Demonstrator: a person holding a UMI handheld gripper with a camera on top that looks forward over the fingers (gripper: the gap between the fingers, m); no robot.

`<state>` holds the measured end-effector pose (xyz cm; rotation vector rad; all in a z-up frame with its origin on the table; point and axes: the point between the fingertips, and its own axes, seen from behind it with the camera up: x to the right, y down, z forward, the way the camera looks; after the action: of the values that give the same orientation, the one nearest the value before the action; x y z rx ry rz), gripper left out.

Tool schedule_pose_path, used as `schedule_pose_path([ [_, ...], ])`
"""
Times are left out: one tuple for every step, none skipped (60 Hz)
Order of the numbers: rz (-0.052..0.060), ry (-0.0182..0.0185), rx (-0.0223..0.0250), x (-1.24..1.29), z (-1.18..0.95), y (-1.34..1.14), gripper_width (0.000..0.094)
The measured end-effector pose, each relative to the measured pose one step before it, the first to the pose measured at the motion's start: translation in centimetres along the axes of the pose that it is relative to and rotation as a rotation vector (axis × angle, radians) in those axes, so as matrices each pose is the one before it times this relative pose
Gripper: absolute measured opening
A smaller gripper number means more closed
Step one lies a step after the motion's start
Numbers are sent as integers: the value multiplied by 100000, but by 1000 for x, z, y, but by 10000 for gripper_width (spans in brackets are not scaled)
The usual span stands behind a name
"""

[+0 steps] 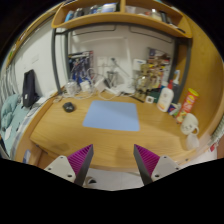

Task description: Arrange mouse

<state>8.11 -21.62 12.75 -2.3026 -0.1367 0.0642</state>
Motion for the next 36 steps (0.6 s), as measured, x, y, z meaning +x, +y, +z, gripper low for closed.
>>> schedule_pose_path([
  [-409, -912, -611, -659, 212, 42, 822],
  [-361, -855, -599, -634, 308, -1, 823],
  [-373, -817, -611, -648, 294, -62, 823],
  [-138, -712, -727, -993, 445, -150, 822],
  [-252, -681, -571, -651, 285, -111, 824],
  [-158, -589, -554, -676, 184, -157, 824],
  [-145, -614, -577, -672, 341, -164, 823],
  [-50, -565, -551, -597, 366, -195, 823],
  [5, -560, -593, -679, 416, -211, 824],
  [63, -423, -569, -640, 332, -259, 825],
  [11, -400, -473, -610, 348, -316, 824],
  [60, -369, -406, -621, 395, -319, 824],
  [30, -242, -376, -626, 414, -312, 823],
  [51, -162, -458, -624, 401, -362, 821],
  [-15, -227, -634, -487, 645, -640, 821],
  [27, -84, -405, -496, 442, -456, 827],
  [-3, -136, -373, -481, 426, -428, 823],
  [92, -130, -282, -381, 470, -428, 821],
  [206, -66, -357, -401, 456, -537, 821],
  [219, -46, -420, -446, 445, -531, 823],
  [234, -32, -349, -389, 326, -538, 823],
  [179, 14, -405, -400, 401, -509, 822],
  [155, -33, -315, -334, 451, -505, 821],
  [75, 31, -250, -320, 389, -446, 824],
  [46, 74, -159, -162, 470, -551, 823],
  [5, 192, -118, -195, 476, -582, 822],
  [2, 275, -229, -131, 456, -471, 821],
  [18, 247, -346, -157, 564, -459, 822],
  [23, 319, -390, -163, 502, -442, 822],
  [-19, 315, -411, -142, 453, -471, 819],
  [-102, 345, -318, -147, 425, -437, 818],
  [-74, 279, -310, -34, 481, -433, 821],
  [13, 280, -368, -19, 475, -419, 822],
  [143, 303, -378, -63, 379, -452, 821],
  [149, 278, -248, -144, 390, -451, 821],
  [108, 391, -214, -97, 381, -535, 820],
])
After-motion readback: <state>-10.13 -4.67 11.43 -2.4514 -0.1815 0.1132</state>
